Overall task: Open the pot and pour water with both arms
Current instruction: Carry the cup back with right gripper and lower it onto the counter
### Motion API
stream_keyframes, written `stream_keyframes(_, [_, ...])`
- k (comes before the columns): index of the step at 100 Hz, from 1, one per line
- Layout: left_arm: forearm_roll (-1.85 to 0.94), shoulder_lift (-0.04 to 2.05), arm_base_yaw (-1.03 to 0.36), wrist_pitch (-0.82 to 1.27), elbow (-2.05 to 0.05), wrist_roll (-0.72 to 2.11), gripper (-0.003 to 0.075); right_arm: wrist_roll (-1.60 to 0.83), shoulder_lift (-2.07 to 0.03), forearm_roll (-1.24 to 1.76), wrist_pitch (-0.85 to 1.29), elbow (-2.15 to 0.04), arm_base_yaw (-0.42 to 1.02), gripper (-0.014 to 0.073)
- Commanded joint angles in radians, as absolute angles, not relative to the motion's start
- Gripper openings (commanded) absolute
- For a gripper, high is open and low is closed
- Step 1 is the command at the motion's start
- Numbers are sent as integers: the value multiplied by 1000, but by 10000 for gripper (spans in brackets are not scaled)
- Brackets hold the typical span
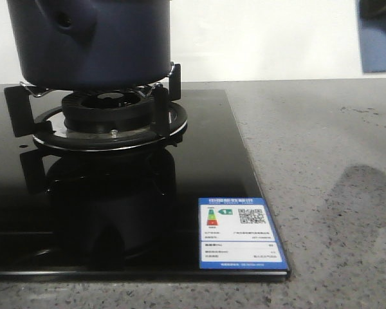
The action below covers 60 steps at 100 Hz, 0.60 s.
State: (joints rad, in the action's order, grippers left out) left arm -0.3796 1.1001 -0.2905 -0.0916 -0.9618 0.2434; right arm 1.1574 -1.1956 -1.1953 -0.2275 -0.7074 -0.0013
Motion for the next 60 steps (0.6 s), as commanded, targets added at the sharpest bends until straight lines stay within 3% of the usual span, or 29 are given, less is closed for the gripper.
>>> stream_keyframes(1, [-376,1071,-288,-190,-996,237,370,1144,-1246,-1197,-337,-734,-27,318])
stream_keyframes(60, [-376,1071,-288,-190,-996,237,370,989,-1481,-1166,-497,-866,-33,318])
